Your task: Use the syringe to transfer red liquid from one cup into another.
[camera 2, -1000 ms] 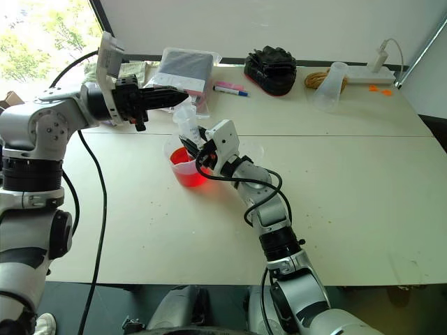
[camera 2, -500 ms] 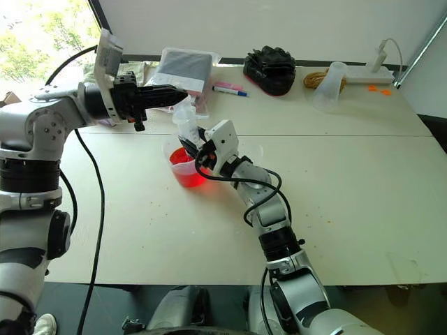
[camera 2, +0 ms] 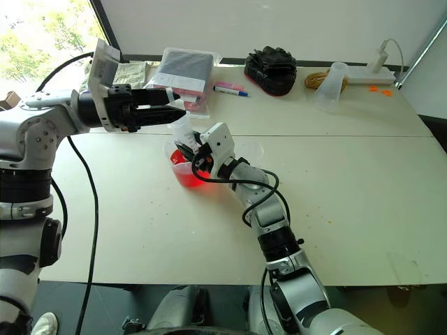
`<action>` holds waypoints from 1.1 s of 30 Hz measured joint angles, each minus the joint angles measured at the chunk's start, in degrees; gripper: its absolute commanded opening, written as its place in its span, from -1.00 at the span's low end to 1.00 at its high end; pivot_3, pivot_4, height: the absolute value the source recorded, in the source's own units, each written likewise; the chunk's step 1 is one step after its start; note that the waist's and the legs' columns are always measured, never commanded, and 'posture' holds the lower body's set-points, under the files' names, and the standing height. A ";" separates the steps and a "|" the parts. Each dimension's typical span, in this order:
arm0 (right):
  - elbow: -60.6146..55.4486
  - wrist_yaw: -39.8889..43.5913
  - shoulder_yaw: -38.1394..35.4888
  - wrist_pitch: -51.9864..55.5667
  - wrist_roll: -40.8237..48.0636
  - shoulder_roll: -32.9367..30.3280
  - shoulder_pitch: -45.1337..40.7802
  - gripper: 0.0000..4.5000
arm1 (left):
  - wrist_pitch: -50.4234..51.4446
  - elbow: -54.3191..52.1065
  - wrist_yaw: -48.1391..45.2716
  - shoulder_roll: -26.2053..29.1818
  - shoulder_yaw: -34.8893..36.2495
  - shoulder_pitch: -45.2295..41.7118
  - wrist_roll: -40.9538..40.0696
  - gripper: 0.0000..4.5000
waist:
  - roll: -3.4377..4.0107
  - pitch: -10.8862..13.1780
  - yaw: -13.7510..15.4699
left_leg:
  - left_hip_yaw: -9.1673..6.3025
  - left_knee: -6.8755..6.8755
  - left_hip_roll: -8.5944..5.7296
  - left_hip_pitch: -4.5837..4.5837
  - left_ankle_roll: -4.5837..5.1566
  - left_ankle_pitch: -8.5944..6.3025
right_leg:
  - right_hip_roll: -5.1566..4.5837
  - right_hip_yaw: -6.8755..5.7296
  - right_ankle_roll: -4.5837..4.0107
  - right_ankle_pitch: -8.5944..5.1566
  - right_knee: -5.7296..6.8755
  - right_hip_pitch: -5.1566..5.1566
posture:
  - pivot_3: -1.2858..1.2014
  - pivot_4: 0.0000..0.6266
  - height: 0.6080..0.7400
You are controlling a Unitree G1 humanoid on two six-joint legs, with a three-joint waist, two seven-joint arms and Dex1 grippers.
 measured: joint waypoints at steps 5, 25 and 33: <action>0.01 -0.18 -0.07 -0.02 -0.05 -0.01 -0.25 -0.37 | -0.37 0.09 -0.09 2.03 1.39 1.18 -0.47 0.32 | 0.00 0.00 -0.18 | 0.00 0.00 0.01 0.00 0.00 0.00 | -0.01 0.00 0.00 0.00 0.00 -0.01 | 0.03 -0.52 1.00; -3.36 -6.10 -2.69 1.28 0.28 1.28 -4.15 -0.37 | 1.53 -0.53 3.78 8.28 9.84 7.62 -3.01 0.32 | -0.01 0.00 0.30 | -0.03 0.00 -0.02 -0.02 -0.01 0.00 | -0.12 -0.02 0.00 0.00 0.00 -0.02 | 0.03 -0.52 1.00; -15.45 -9.48 -6.60 13.06 3.77 -0.85 -5.52 -0.37 | -3.89 7.16 2.36 2.33 4.74 1.63 -0.38 0.32 | -0.01 0.00 0.15 | -0.02 -0.01 -0.02 -0.03 0.01 0.00 | -0.08 -0.03 0.00 0.00 0.01 -0.03 | 0.03 -0.52 1.00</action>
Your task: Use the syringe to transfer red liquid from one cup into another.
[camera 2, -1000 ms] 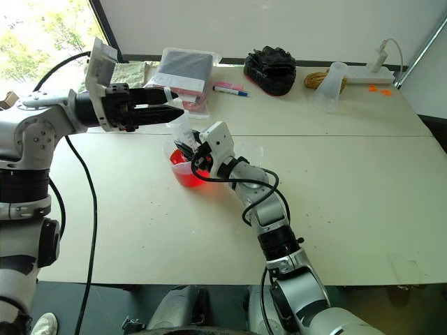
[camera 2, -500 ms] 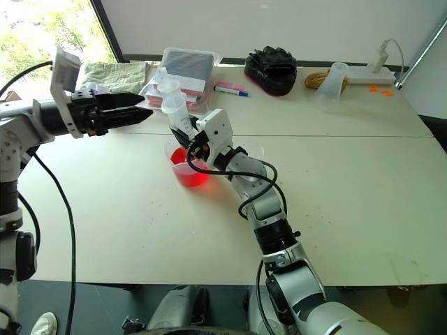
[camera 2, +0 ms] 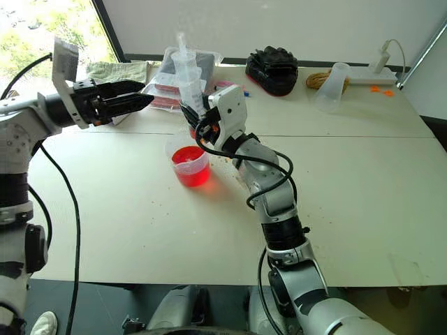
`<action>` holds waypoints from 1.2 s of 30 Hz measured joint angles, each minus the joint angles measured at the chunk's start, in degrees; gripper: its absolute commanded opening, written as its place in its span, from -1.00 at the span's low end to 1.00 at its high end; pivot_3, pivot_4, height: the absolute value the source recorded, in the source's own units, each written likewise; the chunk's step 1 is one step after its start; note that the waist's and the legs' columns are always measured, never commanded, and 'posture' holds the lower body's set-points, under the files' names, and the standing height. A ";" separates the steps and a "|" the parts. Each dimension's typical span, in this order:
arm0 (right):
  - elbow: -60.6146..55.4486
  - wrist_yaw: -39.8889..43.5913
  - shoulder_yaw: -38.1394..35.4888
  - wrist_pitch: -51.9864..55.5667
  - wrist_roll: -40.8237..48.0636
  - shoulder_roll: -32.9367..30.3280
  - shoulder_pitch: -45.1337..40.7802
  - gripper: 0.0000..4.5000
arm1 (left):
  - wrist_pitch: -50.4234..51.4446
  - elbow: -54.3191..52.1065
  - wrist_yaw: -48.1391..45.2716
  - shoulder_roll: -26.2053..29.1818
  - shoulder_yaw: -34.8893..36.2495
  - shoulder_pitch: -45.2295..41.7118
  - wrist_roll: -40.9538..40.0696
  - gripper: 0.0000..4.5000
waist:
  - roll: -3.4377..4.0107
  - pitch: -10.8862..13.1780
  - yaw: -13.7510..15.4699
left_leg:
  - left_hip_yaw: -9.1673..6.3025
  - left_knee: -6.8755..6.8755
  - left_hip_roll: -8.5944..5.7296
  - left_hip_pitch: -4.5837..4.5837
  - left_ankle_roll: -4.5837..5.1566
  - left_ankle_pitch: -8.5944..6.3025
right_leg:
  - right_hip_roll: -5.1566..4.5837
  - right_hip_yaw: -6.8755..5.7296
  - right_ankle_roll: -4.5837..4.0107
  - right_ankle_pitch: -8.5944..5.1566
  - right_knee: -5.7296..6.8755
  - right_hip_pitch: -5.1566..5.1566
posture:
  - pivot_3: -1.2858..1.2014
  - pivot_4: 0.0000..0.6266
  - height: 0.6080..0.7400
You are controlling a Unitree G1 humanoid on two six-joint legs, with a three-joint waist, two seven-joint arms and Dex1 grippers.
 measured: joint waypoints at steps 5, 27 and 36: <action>-8.87 -2.81 -3.14 9.05 1.82 -3.73 -2.76 -0.37 | -4.08 6.90 -2.93 -3.24 -3.05 -4.97 2.44 0.32 | 0.00 0.00 0.05 | 0.01 0.00 0.00 -0.02 0.19 -0.11 | 0.10 0.00 0.00 0.00 0.00 -0.01 | 0.03 -0.52 1.00; -23.00 -12.47 -6.82 16.43 1.87 -9.24 14.49 -0.37 | -11.82 22.87 -11.80 -17.82 -7.81 -18.26 8.48 0.32 | -0.03 0.01 0.06 | 0.03 0.02 -0.02 -0.05 0.35 -0.18 | 0.20 0.00 0.01 0.00 -0.07 0.00 | 0.03 -0.52 1.00; -23.01 -13.04 -3.69 12.68 -0.03 -8.81 17.48 -0.37 | -5.03 17.30 -13.35 -20.35 -7.88 -19.70 5.84 0.32 | -0.03 0.01 0.07 | 0.00 0.03 -0.01 -0.03 0.35 -0.19 | 0.21 0.00 0.01 -0.01 -0.06 0.01 | 0.03 -0.52 1.00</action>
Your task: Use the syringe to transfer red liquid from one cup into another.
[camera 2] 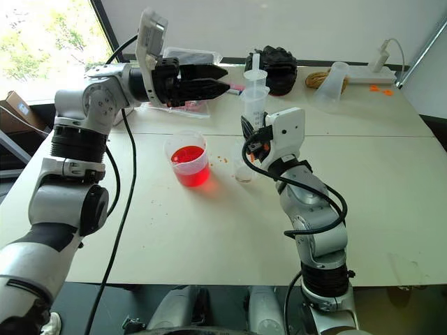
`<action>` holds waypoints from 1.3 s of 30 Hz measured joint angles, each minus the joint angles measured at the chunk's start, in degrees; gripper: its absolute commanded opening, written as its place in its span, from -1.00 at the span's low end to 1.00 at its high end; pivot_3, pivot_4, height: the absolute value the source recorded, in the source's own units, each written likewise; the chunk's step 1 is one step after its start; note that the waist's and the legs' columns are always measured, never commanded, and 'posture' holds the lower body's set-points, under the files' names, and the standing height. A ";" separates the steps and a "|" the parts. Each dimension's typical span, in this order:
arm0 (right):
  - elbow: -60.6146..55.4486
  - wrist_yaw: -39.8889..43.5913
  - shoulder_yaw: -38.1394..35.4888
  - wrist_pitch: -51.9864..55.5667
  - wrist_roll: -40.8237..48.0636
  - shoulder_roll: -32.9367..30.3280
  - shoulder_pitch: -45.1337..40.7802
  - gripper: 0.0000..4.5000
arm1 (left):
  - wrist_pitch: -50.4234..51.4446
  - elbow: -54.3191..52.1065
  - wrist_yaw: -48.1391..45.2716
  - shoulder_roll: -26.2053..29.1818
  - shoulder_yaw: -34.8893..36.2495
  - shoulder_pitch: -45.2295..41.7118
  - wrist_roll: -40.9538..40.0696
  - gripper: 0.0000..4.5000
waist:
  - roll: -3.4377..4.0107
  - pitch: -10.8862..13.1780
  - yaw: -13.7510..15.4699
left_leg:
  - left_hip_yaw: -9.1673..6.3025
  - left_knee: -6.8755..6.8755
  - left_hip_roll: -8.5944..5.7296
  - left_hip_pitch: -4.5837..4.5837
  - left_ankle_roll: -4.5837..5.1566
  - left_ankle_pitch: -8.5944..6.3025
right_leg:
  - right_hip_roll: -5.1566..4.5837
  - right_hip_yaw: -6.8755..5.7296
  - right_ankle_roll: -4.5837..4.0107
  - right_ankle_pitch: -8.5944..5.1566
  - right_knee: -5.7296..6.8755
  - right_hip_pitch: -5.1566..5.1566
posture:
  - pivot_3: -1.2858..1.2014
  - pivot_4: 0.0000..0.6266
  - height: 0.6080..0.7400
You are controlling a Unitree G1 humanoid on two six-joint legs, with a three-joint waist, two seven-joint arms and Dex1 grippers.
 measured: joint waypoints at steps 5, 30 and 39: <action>0.00 -0.45 1.16 -0.58 -0.51 0.79 0.82 -0.37 | 2.48 -1.22 0.40 -1.32 0.09 -1.06 -1.75 0.32 | 0.00 0.00 -0.02 | 0.00 0.01 0.00 0.00 0.00 0.00 | 0.00 0.00 0.00 0.00 0.00 0.00 | 0.03 -0.52 1.00; 0.02 -1.41 1.52 -0.70 -1.05 1.24 1.73 -0.37 | -1.56 5.63 1.12 -6.86 -0.62 -3.53 1.04 -0.98 | 0.00 0.00 0.01 | 0.00 0.02 -0.01 0.01 0.01 0.00 | 0.03 0.00 0.00 0.00 0.00 0.01 | 0.03 -0.52 1.00; 0.26 -1.31 1.96 -0.70 -1.59 1.31 1.76 -0.37 | -1.50 4.34 -0.30 -6.26 -2.37 -3.07 3.08 -0.98 | 0.00 0.00 0.02 | -0.01 0.02 -0.01 0.01 0.00 0.00 | 0.03 0.00 0.00 0.00 0.00 0.01 | 0.03 -0.52 1.00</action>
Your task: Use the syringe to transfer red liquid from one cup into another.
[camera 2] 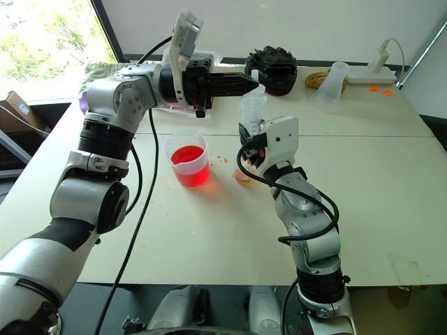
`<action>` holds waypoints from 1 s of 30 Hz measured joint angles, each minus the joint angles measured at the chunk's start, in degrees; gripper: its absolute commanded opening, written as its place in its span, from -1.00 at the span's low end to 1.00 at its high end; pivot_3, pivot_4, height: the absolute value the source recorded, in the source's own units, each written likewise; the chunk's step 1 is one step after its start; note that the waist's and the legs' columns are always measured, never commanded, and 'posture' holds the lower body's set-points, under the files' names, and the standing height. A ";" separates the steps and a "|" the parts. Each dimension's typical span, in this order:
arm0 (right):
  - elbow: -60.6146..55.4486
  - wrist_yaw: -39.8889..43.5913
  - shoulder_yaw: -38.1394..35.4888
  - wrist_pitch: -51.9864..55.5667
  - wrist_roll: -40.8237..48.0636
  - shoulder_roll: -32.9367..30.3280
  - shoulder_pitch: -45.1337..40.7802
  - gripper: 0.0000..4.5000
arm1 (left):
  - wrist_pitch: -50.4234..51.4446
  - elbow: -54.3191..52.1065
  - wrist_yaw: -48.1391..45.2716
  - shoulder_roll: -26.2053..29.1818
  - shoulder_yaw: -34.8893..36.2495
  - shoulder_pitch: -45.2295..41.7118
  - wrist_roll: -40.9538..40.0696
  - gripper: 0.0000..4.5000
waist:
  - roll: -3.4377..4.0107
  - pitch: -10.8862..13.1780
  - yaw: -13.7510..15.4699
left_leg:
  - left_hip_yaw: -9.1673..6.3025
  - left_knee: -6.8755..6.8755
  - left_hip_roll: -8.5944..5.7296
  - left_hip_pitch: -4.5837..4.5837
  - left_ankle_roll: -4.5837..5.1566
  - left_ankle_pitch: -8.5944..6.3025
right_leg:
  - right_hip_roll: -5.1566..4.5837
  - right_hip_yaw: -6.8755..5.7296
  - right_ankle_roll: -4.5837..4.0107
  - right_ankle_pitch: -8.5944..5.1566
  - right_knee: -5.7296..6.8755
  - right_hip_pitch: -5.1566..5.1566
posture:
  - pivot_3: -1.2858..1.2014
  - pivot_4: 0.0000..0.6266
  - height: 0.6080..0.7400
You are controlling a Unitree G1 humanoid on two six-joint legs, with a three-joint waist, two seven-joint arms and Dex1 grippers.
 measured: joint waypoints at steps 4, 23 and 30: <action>0.09 0.14 0.05 0.00 0.00 -0.04 -0.01 -0.37 | -0.06 -0.95 -0.25 0.08 -0.19 0.86 0.46 -0.98 | 0.00 0.00 0.01 | 0.00 0.00 0.00 0.00 0.00 0.00 | 0.00 0.00 0.00 0.00 0.00 0.00 | 0.03 -0.52 1.00; 0.24 1.96 -0.09 2.45 0.74 -1.37 -0.14 -0.37 | 0.41 -5.86 0.79 0.43 -0.87 6.61 0.47 -0.98 | 0.00 0.00 0.03 | 0.00 0.01 0.00 0.00 0.00 0.00 | -0.02 0.01 0.00 0.00 0.00 0.00 | 0.03 -0.52 1.00; 1.16 2.48 -0.55 2.52 1.30 -1.96 -1.38 -0.37 | 3.92 -6.28 2.63 0.69 -0.29 5.63 -0.16 -0.98 | 0.00 0.00 0.02 | 0.00 0.01 0.00 0.00 0.00 0.00 | -0.01 0.00 0.00 0.00 0.00 0.00 | 0.03 -0.52 1.00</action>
